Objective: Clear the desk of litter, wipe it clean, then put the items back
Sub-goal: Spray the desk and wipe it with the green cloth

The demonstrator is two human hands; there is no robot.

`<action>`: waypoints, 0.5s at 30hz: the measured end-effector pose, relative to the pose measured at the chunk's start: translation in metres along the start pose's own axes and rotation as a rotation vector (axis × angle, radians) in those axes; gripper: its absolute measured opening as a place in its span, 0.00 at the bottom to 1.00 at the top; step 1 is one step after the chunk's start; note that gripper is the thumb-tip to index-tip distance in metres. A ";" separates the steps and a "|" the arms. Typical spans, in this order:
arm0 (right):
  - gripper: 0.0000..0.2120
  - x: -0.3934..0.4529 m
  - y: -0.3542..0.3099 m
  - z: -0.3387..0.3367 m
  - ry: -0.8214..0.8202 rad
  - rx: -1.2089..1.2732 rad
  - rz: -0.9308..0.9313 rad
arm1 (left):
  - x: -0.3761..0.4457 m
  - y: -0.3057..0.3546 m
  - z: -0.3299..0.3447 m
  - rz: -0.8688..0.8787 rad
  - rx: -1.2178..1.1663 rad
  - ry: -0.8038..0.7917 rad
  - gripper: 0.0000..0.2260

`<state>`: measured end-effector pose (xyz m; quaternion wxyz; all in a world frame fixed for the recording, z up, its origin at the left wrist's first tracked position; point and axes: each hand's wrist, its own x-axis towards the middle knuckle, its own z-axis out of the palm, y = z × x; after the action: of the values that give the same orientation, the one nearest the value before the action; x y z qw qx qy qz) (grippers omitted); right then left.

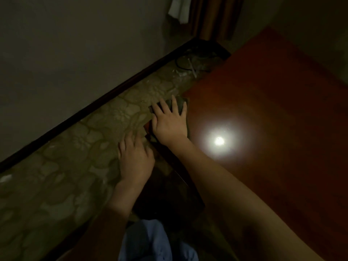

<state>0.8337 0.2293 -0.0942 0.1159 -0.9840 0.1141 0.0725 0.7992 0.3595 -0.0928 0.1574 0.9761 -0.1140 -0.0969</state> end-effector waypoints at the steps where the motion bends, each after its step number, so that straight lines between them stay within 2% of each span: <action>1: 0.23 -0.009 0.000 0.001 -0.010 -0.017 -0.055 | -0.003 0.002 0.000 -0.004 -0.003 0.002 0.24; 4: 0.24 -0.045 0.007 0.002 -0.048 -0.020 -0.169 | -0.019 0.013 0.001 -0.003 -0.005 0.000 0.23; 6: 0.24 -0.075 0.021 0.003 -0.060 0.007 -0.156 | -0.034 0.025 0.001 -0.020 0.014 -0.049 0.24; 9: 0.24 -0.132 0.057 0.005 -0.040 0.079 -0.033 | -0.061 0.056 0.007 0.030 0.022 -0.071 0.24; 15: 0.24 -0.290 0.152 0.018 0.094 0.152 0.368 | -0.149 0.173 0.038 0.300 0.004 -0.144 0.24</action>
<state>0.5153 0.1505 -0.0949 0.1692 -0.9373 0.3023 0.0378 0.6155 0.2262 -0.0480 0.1594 0.9390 -0.2698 -0.1415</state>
